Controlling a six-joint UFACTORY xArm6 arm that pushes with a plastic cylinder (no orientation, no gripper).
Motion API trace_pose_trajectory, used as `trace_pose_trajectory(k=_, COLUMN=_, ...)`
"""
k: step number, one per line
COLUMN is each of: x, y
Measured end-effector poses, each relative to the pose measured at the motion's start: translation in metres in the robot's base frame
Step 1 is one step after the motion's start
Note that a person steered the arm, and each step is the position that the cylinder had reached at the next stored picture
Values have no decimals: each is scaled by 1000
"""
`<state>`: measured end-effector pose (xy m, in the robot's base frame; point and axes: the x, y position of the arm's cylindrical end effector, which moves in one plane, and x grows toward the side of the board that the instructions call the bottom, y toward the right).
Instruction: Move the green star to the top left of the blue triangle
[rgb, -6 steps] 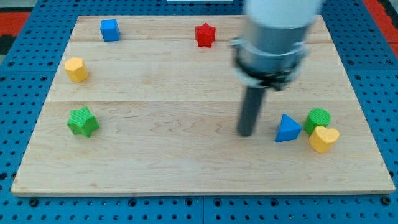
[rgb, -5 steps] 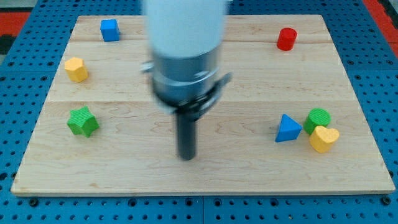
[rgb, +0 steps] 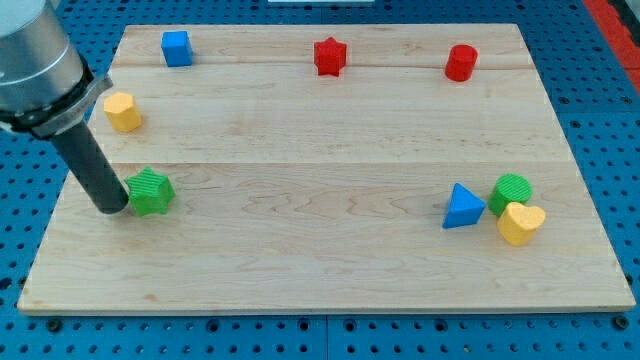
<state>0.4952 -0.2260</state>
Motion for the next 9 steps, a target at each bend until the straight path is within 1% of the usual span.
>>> trace_pose_trajectory(k=1, x=-5, y=3)
trace_pose_trajectory(k=2, x=-5, y=94)
trace_pose_trajectory(k=3, x=-15, y=154)
trace_pose_trajectory(k=4, x=-34, y=137)
trace_pose_trajectory(k=5, x=-36, y=155)
trace_pose_trajectory(k=7, x=-35, y=260)
trace_pose_trajectory(k=8, x=-35, y=295)
trace_pose_trajectory(k=9, x=-37, y=297)
